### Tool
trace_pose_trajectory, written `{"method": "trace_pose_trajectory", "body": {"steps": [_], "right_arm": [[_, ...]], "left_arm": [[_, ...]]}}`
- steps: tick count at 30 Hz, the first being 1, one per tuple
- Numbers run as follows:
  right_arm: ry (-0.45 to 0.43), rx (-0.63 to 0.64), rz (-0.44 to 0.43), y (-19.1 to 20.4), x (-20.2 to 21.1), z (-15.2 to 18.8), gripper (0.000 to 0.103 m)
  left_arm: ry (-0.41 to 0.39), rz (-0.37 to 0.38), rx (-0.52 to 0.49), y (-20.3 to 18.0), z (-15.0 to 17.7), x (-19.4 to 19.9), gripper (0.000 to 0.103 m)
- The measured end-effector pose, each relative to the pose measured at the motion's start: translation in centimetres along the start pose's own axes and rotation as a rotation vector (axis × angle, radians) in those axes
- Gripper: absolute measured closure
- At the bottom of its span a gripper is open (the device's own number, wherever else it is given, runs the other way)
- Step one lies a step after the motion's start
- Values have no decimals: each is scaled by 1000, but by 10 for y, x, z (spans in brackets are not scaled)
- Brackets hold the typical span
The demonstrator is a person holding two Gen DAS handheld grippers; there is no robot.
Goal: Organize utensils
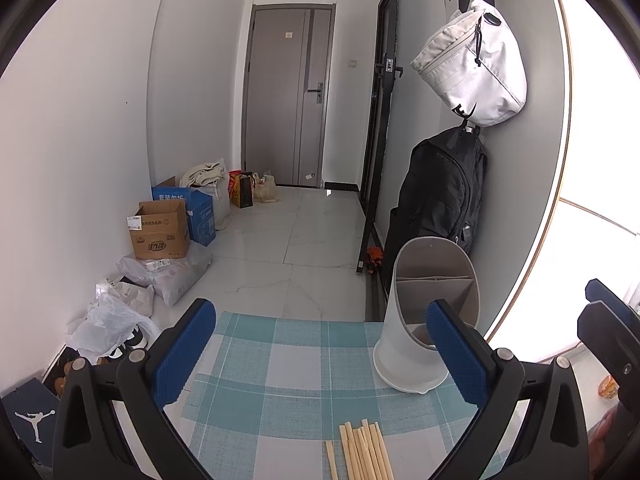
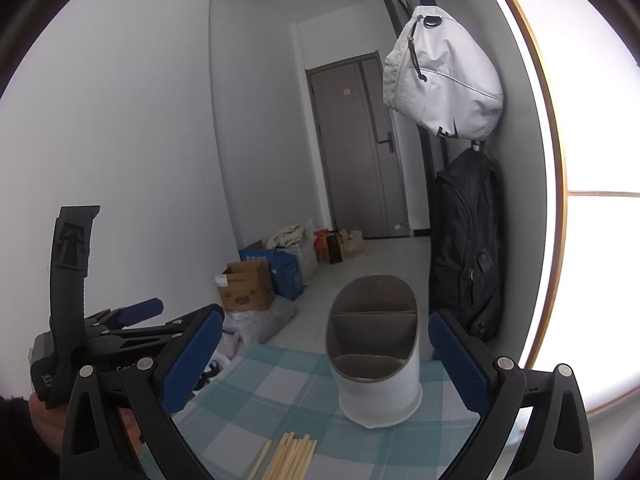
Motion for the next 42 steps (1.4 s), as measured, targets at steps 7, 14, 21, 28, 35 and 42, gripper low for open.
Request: {"method": "trace_pose_trajectory", "body": {"steps": [7, 14, 21, 28, 35, 42], "right_arm": [[-1, -3, 3, 0, 1, -1, 0], [9, -6, -2, 0, 1, 1, 0], [8, -4, -3, -1, 0, 3, 0], [9, -8, -1, -1, 0, 2, 0], [12, -8, 1, -1, -1, 2, 0], [22, -11, 1, -2, -2, 2, 0]], "left_arm": [[13, 4, 13, 1, 0, -2, 1], [34, 21, 26, 2, 2, -3, 1], [35, 28, 23, 0, 2, -3, 1], [38, 26, 24, 0, 2, -3, 1], [42, 33, 15, -2, 3, -3, 1], [50, 31, 14, -2, 3, -5, 1]]}}
Point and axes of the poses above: each gripper's, at about its wrist camera, not at the fingertips, and x roughly against the way its jaws point, y to its left, z to its underside, the point moved 4 cm from there along -x, roughly the way its jaws point
